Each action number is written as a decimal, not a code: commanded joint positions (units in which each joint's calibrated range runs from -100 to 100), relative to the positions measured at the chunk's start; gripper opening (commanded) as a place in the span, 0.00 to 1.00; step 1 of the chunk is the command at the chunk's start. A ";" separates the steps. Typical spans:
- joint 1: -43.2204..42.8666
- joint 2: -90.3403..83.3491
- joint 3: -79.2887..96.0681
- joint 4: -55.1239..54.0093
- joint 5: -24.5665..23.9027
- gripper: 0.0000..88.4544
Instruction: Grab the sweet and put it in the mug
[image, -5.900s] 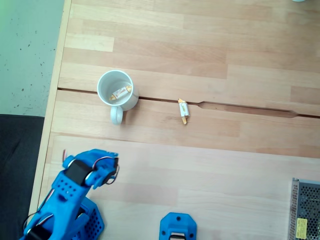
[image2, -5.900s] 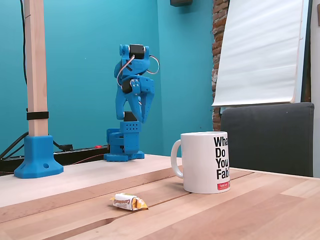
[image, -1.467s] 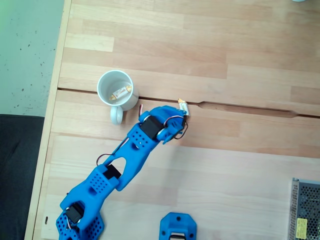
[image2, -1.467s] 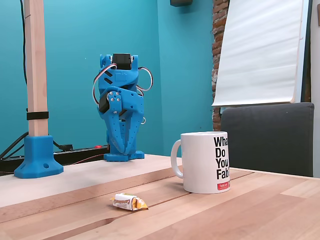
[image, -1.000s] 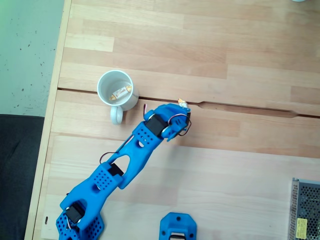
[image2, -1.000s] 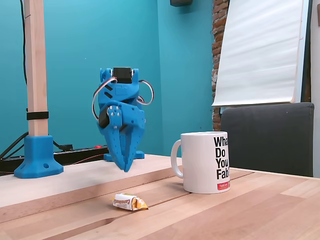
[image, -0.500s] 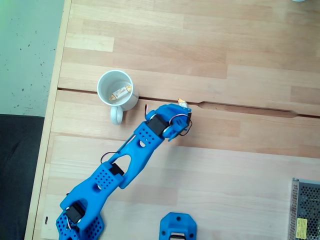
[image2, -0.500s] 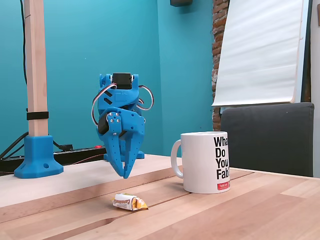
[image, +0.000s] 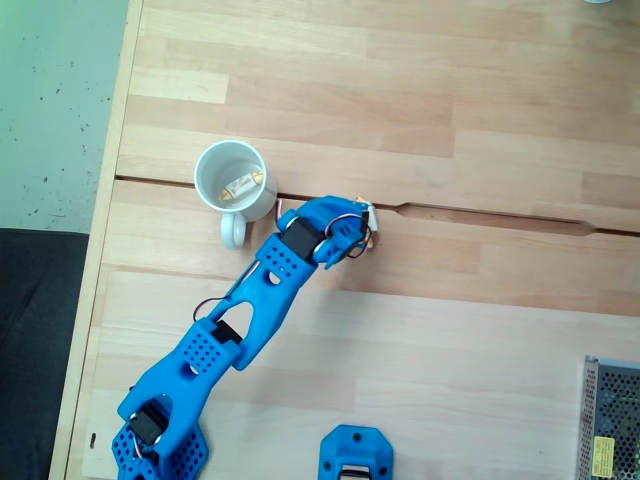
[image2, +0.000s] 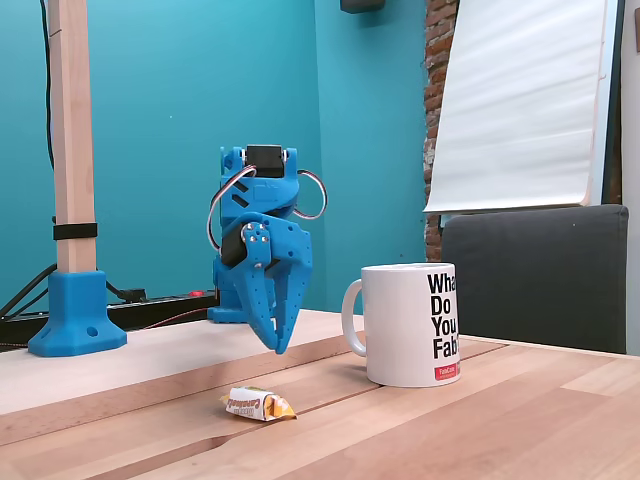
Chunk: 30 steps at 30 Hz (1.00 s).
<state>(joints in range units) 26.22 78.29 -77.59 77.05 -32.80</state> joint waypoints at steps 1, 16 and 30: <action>-0.15 -0.75 -3.23 -0.84 -0.05 0.00; -0.07 0.62 -3.59 -0.93 -0.05 0.00; -0.07 0.71 -4.12 -0.93 0.29 0.00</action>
<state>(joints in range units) 26.22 79.93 -78.48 77.05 -32.75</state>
